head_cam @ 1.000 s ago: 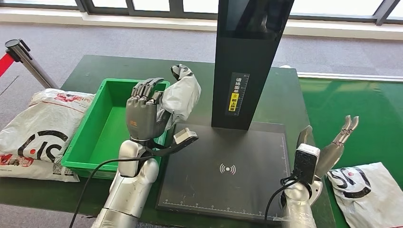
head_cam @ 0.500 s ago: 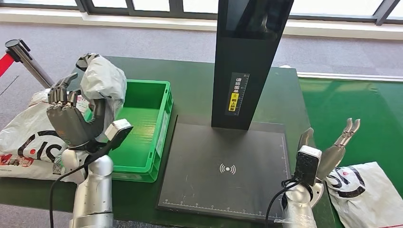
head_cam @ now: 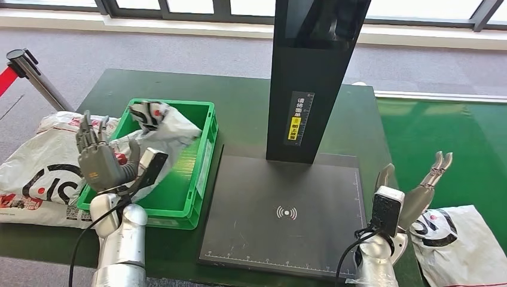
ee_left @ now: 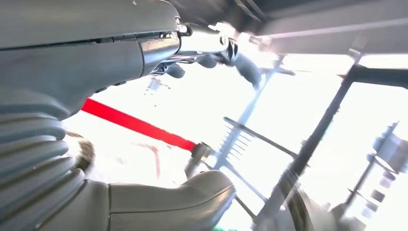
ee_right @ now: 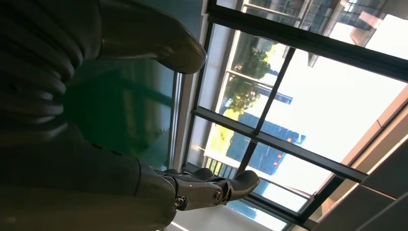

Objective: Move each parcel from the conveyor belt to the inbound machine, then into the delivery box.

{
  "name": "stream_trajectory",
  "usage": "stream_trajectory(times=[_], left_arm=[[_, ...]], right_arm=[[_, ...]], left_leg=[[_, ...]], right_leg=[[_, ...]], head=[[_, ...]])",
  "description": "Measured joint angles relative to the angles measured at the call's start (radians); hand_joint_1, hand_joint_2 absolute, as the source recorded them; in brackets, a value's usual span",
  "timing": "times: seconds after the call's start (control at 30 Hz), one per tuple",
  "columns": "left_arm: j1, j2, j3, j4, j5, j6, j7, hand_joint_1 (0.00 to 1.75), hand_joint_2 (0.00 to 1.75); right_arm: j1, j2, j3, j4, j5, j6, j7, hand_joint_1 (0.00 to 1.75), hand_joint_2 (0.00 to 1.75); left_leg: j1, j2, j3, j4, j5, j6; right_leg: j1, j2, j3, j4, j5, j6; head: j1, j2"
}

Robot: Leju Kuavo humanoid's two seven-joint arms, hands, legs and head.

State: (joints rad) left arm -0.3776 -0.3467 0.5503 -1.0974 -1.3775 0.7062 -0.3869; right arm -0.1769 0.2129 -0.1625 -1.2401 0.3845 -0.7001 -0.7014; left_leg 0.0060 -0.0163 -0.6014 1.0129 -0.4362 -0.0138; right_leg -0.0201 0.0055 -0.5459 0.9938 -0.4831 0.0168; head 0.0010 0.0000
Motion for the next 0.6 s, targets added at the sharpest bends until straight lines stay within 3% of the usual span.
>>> stream_trajectory(times=[0.3,0.5,0.6], left_arm=[[-0.014,-0.007,0.005,0.088,0.040,0.000,-0.063,0.00,0.00],[-0.019,-0.009,0.006,0.126,0.333,0.000,-0.277,0.00,0.00],[-0.008,-0.010,-0.013,0.119,0.489,0.000,-0.310,0.00,0.00]], right_arm=[[0.012,-0.001,0.000,-0.005,0.002,0.002,0.000,0.00,1.75],[0.017,-0.001,0.000,-0.005,0.019,0.009,0.000,0.00,1.75],[0.008,0.004,-0.022,0.004,0.153,0.008,0.026,0.00,1.75]], left_leg=[[0.000,0.001,0.000,0.000,0.000,0.000],[0.000,0.001,0.000,0.000,0.000,0.000],[0.000,0.001,0.000,0.000,0.000,0.000]], right_leg=[[0.000,0.001,-0.001,0.000,0.000,0.000],[0.000,0.001,0.000,0.000,0.000,0.000],[0.000,0.001,0.000,0.000,0.000,0.000]], head=[[0.000,0.000],[0.000,0.000],[0.000,0.000]])
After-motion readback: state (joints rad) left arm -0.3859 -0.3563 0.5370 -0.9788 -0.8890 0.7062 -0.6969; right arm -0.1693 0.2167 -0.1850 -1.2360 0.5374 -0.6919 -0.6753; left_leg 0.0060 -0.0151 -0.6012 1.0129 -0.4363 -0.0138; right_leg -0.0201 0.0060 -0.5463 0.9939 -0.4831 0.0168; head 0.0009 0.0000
